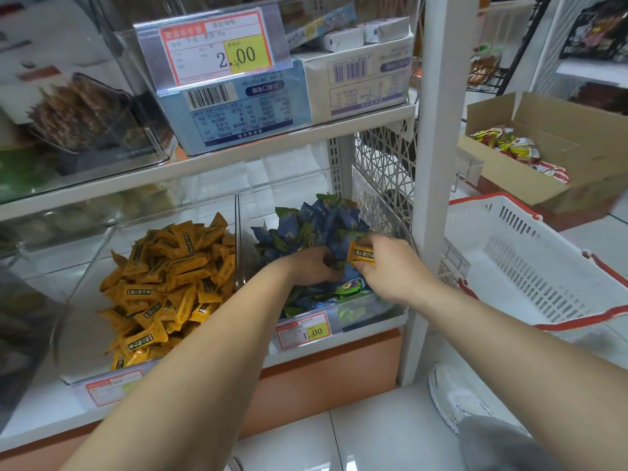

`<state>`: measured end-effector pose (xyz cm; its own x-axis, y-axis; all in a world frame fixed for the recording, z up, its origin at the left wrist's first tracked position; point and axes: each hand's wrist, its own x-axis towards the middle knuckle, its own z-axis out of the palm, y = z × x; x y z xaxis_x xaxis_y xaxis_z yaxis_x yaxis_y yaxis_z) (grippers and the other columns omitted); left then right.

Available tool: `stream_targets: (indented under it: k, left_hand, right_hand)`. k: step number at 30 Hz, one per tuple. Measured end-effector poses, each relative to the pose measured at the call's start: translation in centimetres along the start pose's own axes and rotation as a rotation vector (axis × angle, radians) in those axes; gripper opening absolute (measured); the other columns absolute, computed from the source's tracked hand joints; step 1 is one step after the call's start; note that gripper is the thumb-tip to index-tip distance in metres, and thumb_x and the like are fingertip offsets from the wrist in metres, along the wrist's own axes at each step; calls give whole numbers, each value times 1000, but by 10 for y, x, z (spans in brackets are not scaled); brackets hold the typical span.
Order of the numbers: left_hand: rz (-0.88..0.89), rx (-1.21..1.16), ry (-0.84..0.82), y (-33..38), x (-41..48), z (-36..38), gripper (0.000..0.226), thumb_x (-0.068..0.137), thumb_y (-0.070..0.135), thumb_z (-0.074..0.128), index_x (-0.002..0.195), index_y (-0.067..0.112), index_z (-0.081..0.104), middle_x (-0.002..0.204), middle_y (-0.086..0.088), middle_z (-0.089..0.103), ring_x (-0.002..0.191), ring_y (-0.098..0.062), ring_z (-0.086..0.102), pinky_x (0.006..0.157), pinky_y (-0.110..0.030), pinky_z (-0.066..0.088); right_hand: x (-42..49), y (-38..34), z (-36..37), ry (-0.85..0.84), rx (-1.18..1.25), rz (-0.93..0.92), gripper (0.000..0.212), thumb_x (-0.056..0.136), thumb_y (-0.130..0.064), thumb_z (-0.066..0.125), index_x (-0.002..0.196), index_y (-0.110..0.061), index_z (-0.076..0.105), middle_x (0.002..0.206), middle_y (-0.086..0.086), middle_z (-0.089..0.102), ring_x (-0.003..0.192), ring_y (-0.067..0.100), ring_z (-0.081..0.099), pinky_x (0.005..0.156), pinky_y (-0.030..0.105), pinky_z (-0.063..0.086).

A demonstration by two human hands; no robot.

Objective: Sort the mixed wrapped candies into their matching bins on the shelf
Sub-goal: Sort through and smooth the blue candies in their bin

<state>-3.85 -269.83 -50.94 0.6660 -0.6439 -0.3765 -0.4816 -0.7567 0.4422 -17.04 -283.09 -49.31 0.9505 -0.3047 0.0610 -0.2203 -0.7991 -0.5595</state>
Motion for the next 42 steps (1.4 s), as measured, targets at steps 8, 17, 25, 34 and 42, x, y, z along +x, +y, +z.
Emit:
stream_targets:
  k: [8,17,25,34,42]
  left_hand:
    - [-54,-137,-63,-4,-4,-3,20,85,43,71,82,23,71,78,6,68,74,-12,61,69,-28,43]
    - [-46,-241,3,-3,-22,-12,18,83,44,76,92,31,67,92,15,62,76,4,61,64,-10,44]
    - [-43,-430,190,-10,-36,-21,46,83,26,79,124,26,59,121,2,56,109,-19,55,96,-33,49]
    - [-64,-568,372,0,-47,-25,41,89,24,74,124,14,54,117,-10,62,108,-28,60,89,-44,56]
    - [-86,-766,524,13,-53,-32,32,88,20,72,119,15,64,125,-9,63,113,-30,61,98,-51,52]
  right_hand:
    - [0,-1,2,-22,-54,2,40,94,-25,63,130,-13,55,125,16,63,112,37,60,92,41,51]
    - [0,-1,0,-29,3,11,41,94,-25,64,132,-13,55,126,15,63,113,35,60,93,38,51]
    - [-2,0,-1,70,183,13,43,93,-25,68,132,-14,58,122,10,68,110,28,63,89,28,46]
    - [-2,-10,-2,131,421,33,47,89,-33,72,132,-18,59,114,-4,68,93,8,56,79,19,38]
    - [4,-23,5,156,643,138,44,89,-34,74,126,-17,59,104,-7,63,99,15,61,91,35,52]
